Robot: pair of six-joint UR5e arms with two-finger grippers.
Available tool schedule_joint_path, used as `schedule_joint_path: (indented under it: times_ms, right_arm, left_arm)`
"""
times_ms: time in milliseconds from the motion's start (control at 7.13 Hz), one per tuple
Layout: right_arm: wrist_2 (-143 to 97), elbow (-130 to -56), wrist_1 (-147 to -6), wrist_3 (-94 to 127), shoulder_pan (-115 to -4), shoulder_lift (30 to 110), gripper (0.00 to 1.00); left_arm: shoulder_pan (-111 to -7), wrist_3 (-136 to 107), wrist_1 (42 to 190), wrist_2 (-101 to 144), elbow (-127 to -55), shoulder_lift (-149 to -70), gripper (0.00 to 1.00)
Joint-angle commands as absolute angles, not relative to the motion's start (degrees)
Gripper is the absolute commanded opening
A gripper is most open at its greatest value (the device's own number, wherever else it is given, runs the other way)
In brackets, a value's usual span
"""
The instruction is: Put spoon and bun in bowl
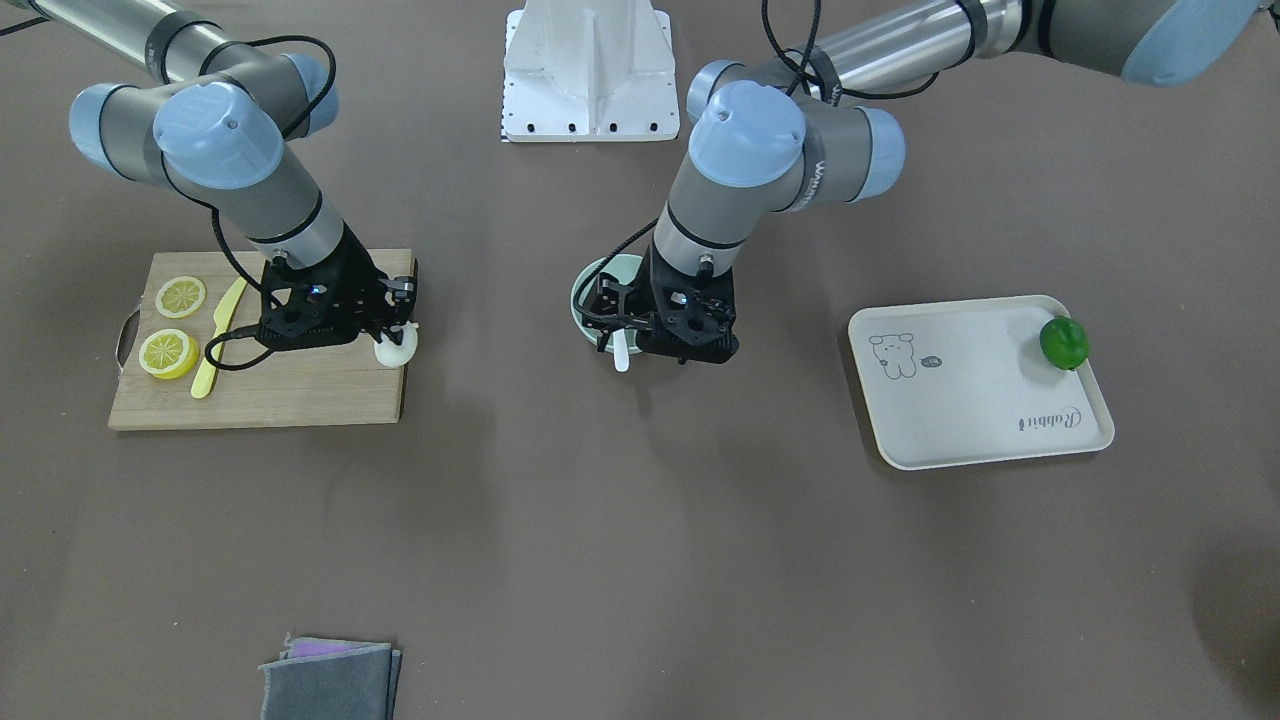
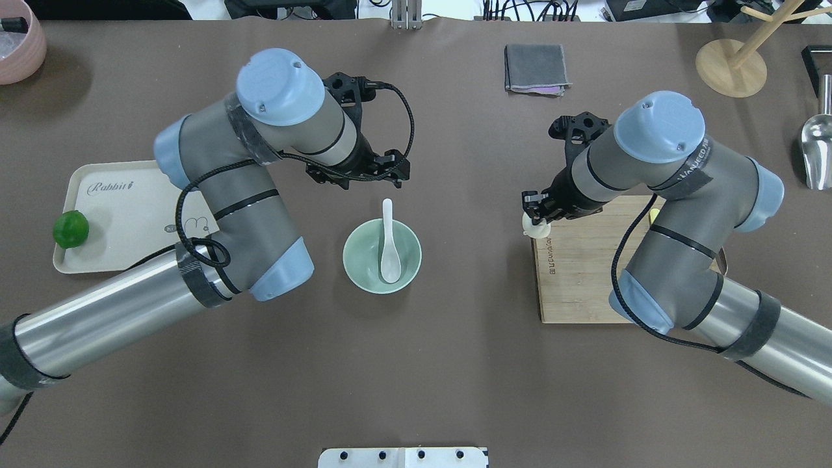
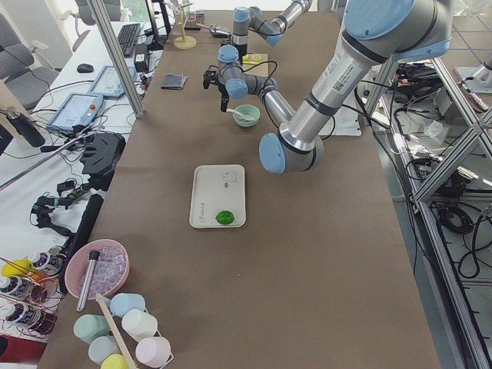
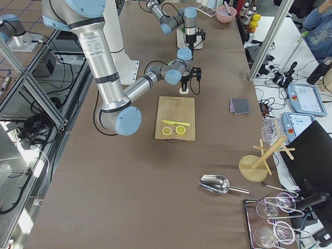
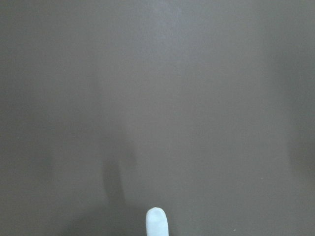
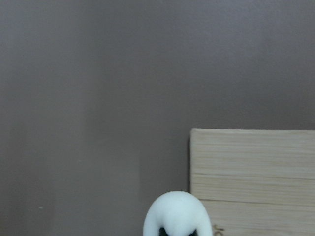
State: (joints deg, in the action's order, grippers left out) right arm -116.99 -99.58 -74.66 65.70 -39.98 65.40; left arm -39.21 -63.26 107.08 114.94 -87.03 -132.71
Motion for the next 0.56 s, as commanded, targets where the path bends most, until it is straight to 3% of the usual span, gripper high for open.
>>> schedule_joint_path:
  times_ms: [0,280,421]
  right_arm:
    - [-111.14,-97.83,-74.79,79.48,-33.53,54.63,0.00]
    - [-102.18,-94.24,-74.79,86.20,-26.31,47.85,0.00]
    - [-101.52,-90.48,-74.71,86.31,-25.58,44.94,0.09]
  left_arm:
    - [-47.15,-50.95,107.05,121.17,-95.15,-120.82,0.97]
    - [-53.50,-42.49,107.58,124.80,-97.19,-113.68,0.97]
    - [-55.00,-39.93,107.49,125.59,-97.38,-112.34,0.97]
